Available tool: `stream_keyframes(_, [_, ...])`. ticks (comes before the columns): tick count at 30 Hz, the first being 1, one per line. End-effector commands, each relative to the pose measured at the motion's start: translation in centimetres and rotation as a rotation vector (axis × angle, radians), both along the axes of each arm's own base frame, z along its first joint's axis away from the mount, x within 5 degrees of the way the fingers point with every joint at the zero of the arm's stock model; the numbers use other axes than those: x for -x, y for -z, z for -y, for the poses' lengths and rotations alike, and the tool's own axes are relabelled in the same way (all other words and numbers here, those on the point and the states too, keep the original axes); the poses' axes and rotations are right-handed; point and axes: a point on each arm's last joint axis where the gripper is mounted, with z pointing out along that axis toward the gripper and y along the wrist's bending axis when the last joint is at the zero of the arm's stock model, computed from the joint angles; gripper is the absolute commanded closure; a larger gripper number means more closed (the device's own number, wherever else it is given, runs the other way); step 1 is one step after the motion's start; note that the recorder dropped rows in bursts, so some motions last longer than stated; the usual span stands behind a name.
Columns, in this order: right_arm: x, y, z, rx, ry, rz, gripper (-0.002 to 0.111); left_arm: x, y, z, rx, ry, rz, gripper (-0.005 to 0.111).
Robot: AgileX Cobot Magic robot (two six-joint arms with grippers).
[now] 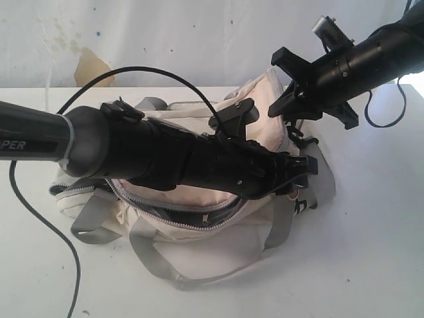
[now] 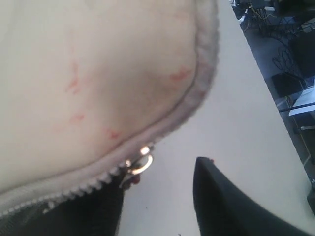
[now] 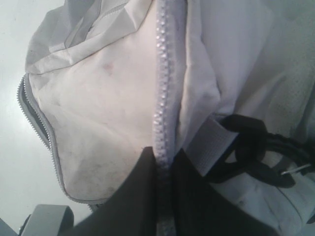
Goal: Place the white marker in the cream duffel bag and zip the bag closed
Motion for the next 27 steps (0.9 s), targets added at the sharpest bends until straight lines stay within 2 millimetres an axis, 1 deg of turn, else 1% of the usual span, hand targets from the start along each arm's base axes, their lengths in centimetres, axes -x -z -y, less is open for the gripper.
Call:
stream_keyframes(1, [-0.11,-0.43,0.01,-0.018,-0.005,0.013,0.108,-0.77,-0.20,-0.50,-0.020,-0.058,0.022,0.060])
stream_keyframes(9, [-0.12,-0.42,0.02,-0.009,-0.018,0.027,0.108,-0.67,-0.70,-0.54,-0.013,-0.048,0.033,0.060])
stream_keyframes(19, [-0.12,-0.42,0.02,-0.009,-0.018,0.027,0.108,-1.32,-0.58,-1.16,-0.075,-0.115,0.085,0.061])
stream_keyframes(22, [-0.12,-0.42,0.02,-0.009,-0.018,0.027,0.108,-1.45,-0.55,-1.27,-0.088,-0.128,0.096,0.066])
stream_keyframes(25, [-0.10,-0.42,0.02,-0.009,-0.020,0.026,0.108,-1.53,-0.53,-1.35,-0.097,-0.134,0.104,0.078])
stream_keyframes(27, [-0.10,-0.42,0.02,-0.009,-0.020,0.026,0.108,-1.53,-0.53,-1.35,-0.097,-0.134,0.104,0.090])
